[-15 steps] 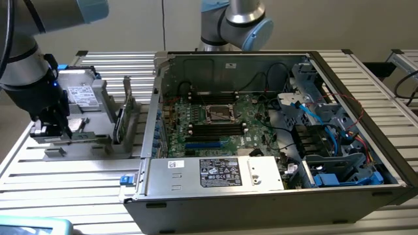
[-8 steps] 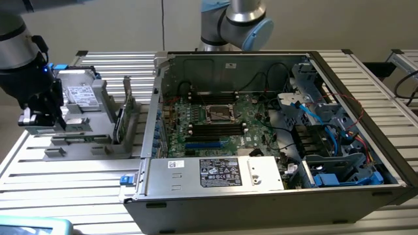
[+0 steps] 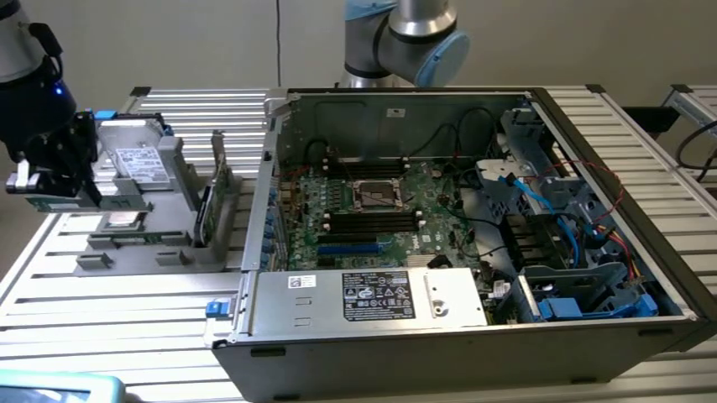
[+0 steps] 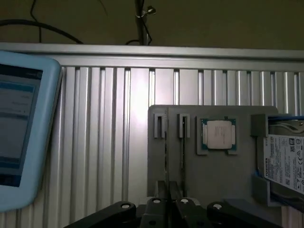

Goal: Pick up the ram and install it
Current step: 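Pick up the ram and move it above insertion slot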

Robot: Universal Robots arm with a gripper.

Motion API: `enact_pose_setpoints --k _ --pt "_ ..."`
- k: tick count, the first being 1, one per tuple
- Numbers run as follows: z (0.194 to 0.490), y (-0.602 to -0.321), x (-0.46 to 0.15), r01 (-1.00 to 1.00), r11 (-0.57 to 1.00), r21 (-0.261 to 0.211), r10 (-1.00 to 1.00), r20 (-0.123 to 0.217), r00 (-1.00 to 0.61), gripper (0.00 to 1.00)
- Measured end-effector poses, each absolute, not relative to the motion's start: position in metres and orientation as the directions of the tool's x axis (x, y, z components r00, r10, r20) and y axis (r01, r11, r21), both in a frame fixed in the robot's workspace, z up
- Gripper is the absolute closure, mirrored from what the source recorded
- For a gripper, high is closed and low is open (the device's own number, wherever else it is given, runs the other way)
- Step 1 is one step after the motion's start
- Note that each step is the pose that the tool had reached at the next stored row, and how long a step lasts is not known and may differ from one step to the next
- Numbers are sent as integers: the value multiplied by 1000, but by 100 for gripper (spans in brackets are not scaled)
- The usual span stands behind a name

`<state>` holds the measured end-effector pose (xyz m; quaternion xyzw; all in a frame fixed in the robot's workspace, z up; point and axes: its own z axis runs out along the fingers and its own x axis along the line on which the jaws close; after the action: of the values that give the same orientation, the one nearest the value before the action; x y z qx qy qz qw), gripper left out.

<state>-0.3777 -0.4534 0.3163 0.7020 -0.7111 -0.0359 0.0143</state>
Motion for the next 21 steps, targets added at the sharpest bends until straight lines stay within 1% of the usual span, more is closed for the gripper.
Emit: enact_pose_setpoints --k 15,21 --pt "382 -454 -373 -995 61 80 -998 -26 -63 86" --pt "409 -463 -355 -994 61 88 -998 -25 -63 86"
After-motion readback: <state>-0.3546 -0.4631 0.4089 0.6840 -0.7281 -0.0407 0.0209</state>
